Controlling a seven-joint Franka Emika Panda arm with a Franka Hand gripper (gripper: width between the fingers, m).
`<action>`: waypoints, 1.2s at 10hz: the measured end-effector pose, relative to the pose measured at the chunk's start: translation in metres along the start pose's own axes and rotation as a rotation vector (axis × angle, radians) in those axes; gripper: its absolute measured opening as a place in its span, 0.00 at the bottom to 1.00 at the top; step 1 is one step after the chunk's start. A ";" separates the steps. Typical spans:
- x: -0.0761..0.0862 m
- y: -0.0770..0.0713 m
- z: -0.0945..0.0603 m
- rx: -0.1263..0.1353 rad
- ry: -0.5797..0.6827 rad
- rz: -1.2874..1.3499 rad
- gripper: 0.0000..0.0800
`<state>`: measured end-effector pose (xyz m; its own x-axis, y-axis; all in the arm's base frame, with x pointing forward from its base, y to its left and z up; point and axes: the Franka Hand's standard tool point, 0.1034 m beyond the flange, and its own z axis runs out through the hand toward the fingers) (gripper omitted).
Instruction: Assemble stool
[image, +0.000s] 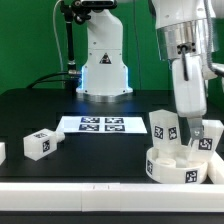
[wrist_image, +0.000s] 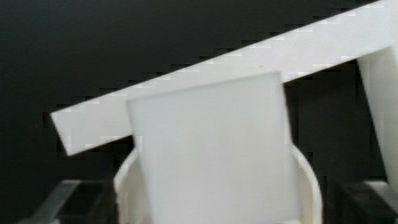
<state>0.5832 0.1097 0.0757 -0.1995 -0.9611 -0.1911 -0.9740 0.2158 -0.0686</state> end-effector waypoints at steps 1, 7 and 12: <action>0.006 -0.008 -0.006 -0.005 0.001 -0.087 0.79; 0.018 -0.024 -0.018 -0.021 -0.002 -0.221 0.81; 0.050 -0.041 -0.029 -0.042 0.011 -0.449 0.81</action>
Offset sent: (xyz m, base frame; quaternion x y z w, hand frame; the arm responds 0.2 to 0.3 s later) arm 0.0187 -0.0220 0.0194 -0.0452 0.0171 -0.1069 0.9931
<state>0.6097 0.0476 0.0975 0.2431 -0.9597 -0.1406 -0.9678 -0.2301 -0.1025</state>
